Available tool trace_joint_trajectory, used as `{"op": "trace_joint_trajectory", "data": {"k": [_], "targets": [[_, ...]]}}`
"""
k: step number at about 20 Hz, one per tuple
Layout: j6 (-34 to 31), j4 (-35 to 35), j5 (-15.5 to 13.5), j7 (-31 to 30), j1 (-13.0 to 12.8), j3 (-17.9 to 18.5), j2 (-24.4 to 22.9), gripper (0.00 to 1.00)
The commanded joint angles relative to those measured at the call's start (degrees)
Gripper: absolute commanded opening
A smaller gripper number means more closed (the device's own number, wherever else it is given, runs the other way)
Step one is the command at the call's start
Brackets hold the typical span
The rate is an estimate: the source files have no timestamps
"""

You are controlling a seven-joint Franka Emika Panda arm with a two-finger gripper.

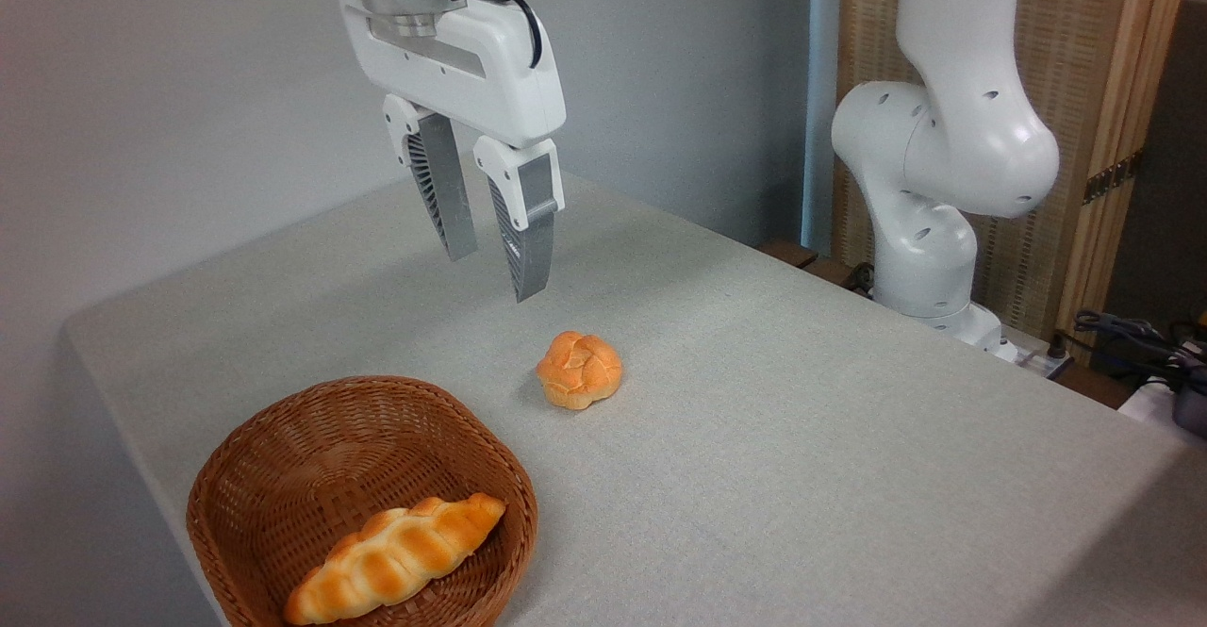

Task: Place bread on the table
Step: 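Move the open gripper toward the wicker basket, then lower the gripper into the basket around the braided bread roll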

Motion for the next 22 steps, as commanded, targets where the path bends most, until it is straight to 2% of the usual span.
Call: {"op": "trace_joint_trajectory", "data": {"k": [1,11,17,22], "targets": [[0.0,0.2,0.4,0.9,-0.6,0.7,-0.1,1.00],[0.9,0.2,0.4,0.9,-0.6,0.7,-0.1,1.00],[8.4,-0.3,0.8,0.4,-0.6,0.9,0.9,1.00],[17.9,-0.7,0.8,0.8,-0.6,0.9,4.4,1.00]]}}
